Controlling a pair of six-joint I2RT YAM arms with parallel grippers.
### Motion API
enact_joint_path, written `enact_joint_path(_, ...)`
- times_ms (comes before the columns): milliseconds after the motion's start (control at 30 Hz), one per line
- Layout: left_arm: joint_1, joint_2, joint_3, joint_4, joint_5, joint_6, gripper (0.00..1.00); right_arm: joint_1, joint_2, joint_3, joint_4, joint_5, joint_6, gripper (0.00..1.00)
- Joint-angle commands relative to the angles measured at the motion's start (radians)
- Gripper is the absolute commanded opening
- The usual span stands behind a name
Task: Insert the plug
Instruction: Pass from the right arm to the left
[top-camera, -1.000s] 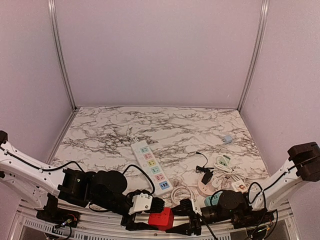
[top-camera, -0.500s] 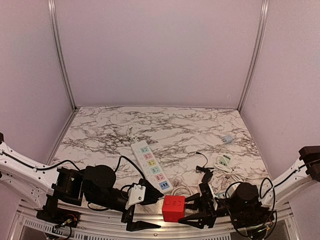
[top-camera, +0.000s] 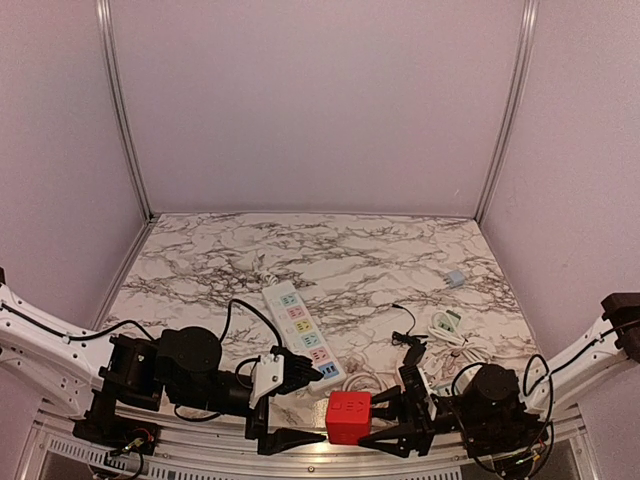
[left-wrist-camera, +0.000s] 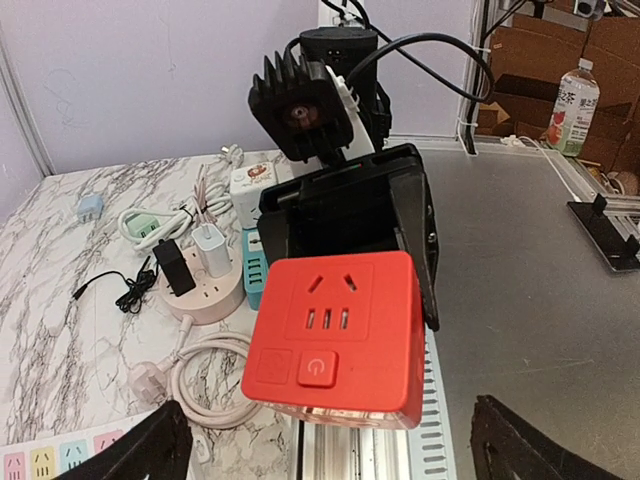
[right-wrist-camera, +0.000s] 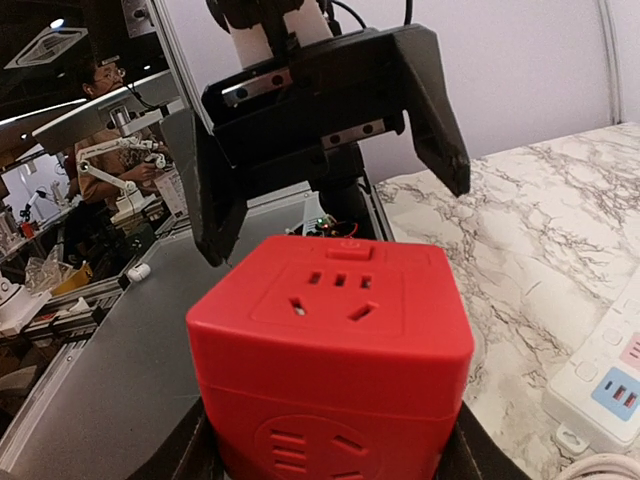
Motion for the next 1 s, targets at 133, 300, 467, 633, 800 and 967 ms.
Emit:
enact_joint_path(133,-0.002,-0.010,-0.010,0.037,-0.091,-0.044,0.99,-0.004,0.010,0.023,-0.004,0.061,-0.025,0.26)
enact_joint_path(300,-0.002,-0.006,-0.011,0.039,-0.085,-0.032,0.99,-0.004,0.035,0.034,0.000,0.050,-0.029,0.26)
enact_joint_path(467,-0.002,0.001,-0.014,0.039,-0.080,-0.024,0.99,-0.004,0.059,0.041,0.003,0.054,-0.039,0.27)
enact_joint_path(633,-0.002,0.034,-0.018,0.048,-0.086,-0.016,0.99,-0.004,0.088,0.049,-0.002,0.067,-0.044,0.27)
enact_joint_path(800,-0.001,0.124,0.011,0.022,-0.123,-0.007,0.99,-0.003,0.147,0.072,-0.011,0.087,-0.052,0.31)
enact_joint_path(967,-0.002,0.220,0.031,0.014,-0.181,-0.007,0.99,-0.004,0.232,0.101,0.011,0.093,-0.055,0.41)
